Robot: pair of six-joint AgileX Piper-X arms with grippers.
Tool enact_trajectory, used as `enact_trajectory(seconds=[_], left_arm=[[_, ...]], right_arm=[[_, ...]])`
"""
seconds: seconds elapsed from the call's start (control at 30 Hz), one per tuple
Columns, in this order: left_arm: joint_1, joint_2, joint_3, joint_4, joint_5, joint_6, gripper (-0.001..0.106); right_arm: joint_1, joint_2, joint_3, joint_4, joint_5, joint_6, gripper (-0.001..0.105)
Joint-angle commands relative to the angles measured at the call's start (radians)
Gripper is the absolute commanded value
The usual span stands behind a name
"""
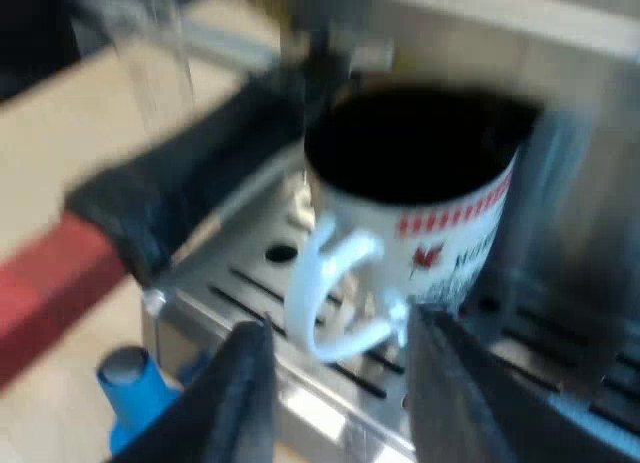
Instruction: Place mug into machine
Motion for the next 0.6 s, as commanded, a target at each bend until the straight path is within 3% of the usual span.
enact_trajectory(seconds=[0.03,0.17,0.3,0.6], left_arm=[[0.001,-0.043,-0.045,0.033,0.007,-0.004,0.095],[0.001,-0.090,-0.089,0.044,0.007,-0.042,0.095],[0.001,-0.114,-0.129,0.057,0.007,-0.046,0.095],[0.001,-0.119,-0.242,0.175,0.007,-0.050,0.095]], right_arm=[[0.001,-0.059,-0.003,0.010,-0.007,-0.006,0.015],[0.001,-0.087,-0.029,0.011,-0.025,-0.013,0.000],[0.027,-0.084,-0.073,0.018,0.001,-0.013,0.000],[0.162,-0.085,-0.117,0.032,0.214,0.003,0.000]])
